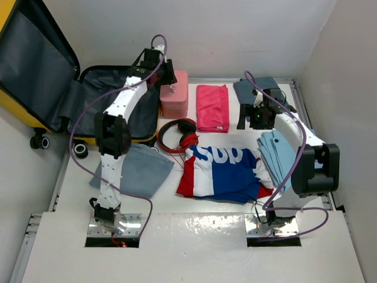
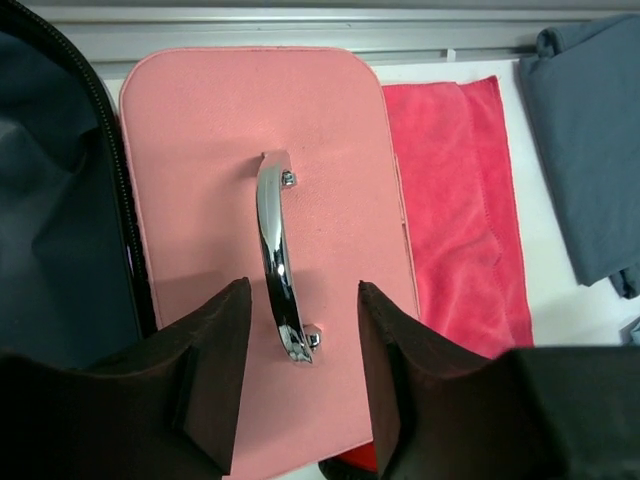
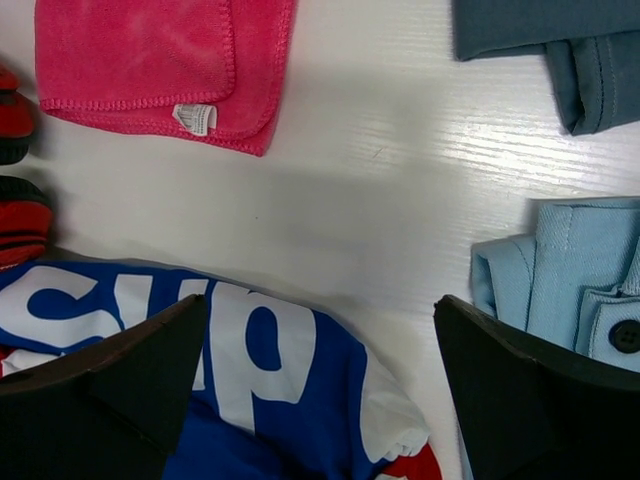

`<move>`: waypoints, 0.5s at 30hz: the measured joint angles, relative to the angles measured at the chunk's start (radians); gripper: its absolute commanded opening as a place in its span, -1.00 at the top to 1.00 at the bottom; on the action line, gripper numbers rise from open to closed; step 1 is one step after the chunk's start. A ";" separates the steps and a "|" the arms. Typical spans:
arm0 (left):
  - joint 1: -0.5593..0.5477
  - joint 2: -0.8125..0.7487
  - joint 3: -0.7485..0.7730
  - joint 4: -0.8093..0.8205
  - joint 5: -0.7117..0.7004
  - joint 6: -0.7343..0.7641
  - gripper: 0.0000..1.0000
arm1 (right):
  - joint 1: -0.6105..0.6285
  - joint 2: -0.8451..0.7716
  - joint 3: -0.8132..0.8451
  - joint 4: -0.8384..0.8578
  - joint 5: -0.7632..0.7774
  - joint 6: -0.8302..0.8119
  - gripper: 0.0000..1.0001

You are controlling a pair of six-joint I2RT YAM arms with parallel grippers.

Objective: Pack the luggage

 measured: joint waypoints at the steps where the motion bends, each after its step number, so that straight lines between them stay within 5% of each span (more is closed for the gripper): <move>1: 0.000 0.003 0.000 0.005 0.002 0.000 0.08 | 0.000 0.001 0.002 0.000 0.001 0.000 -0.88; 7: -0.005 0.043 -0.001 0.026 0.043 0.010 0.47 | 0.000 0.016 0.017 0.002 0.004 -0.003 -0.88; 11: -0.011 0.050 -0.002 0.037 0.070 0.008 1.00 | 0.000 0.016 0.018 0.001 0.005 -0.004 -0.88; 15: -0.015 0.050 -0.002 0.048 0.121 0.023 1.00 | 0.000 0.016 0.019 0.001 0.003 -0.004 -0.86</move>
